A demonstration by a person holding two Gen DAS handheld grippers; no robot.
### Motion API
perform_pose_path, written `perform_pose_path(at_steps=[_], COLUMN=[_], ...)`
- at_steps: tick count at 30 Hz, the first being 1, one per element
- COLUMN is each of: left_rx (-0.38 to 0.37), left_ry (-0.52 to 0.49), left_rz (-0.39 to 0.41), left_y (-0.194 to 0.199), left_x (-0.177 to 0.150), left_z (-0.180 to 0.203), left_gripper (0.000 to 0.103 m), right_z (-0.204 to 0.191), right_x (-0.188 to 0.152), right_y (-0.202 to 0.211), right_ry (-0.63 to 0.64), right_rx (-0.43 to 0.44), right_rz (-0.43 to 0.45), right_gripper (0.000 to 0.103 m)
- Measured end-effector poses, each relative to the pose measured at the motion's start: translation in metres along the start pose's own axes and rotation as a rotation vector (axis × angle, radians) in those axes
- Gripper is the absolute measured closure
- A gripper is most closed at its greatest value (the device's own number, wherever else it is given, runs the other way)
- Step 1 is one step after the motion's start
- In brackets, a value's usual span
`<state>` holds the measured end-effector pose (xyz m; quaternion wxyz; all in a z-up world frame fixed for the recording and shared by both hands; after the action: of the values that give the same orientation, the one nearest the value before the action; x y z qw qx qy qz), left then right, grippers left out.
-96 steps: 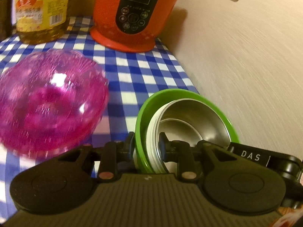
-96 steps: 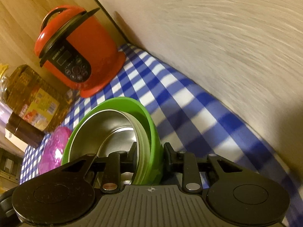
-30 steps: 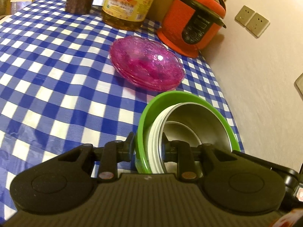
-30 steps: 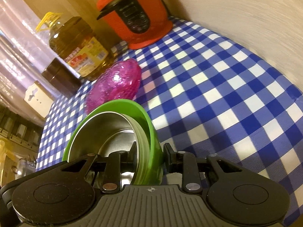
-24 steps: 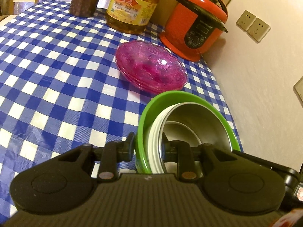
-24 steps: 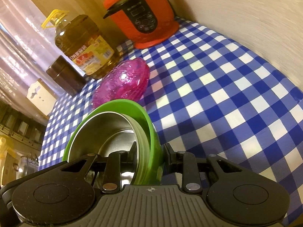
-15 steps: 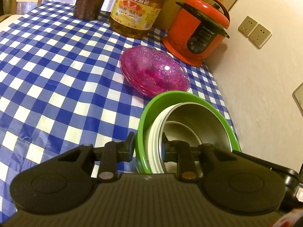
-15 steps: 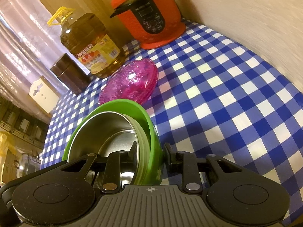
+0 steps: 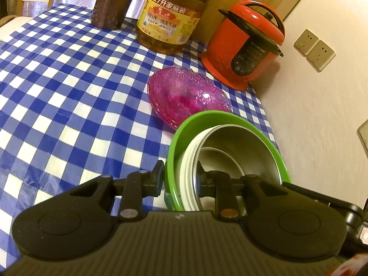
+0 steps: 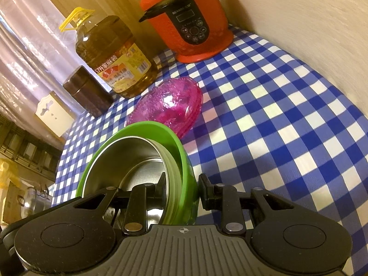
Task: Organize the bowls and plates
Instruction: 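Lower the nested green bowl stack onto the pink plates with both tools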
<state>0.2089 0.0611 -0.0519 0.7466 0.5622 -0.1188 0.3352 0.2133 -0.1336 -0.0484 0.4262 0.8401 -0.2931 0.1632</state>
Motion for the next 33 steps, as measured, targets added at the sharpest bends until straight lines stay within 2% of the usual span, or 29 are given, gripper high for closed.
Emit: perform_pose_path(at_steps=[19, 33], left_rx=[-0.01, -0.006], left_ry=[0.004, 0.0], left_rz=[0.04, 0.026], left_y=[-0.015, -0.058], left_x=[0.055, 0.096], left_z=[0.024, 0.032], left_gripper=[0.08, 0.08], right_z=[-0.014, -0.007], right_x=[0.059, 0.102], right_y=[-0.018, -0.058], right_ry=[0.016, 0.014], right_rx=[0.021, 0.022], right_rz=[0.038, 0.028], right_gripper=[0.076, 0.076])
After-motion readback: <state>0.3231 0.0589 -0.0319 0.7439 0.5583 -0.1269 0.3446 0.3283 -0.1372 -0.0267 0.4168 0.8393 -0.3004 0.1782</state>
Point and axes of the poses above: each gripper's, at about its wrist camera, not at the fingertips, and y roughly against the way its jaws point, z to its right, x to its top, the point moved 3 cm from there along -y, roughly the way its jaws point, and after that the axes turned 7 degrees about x, right-handed, at the moved point
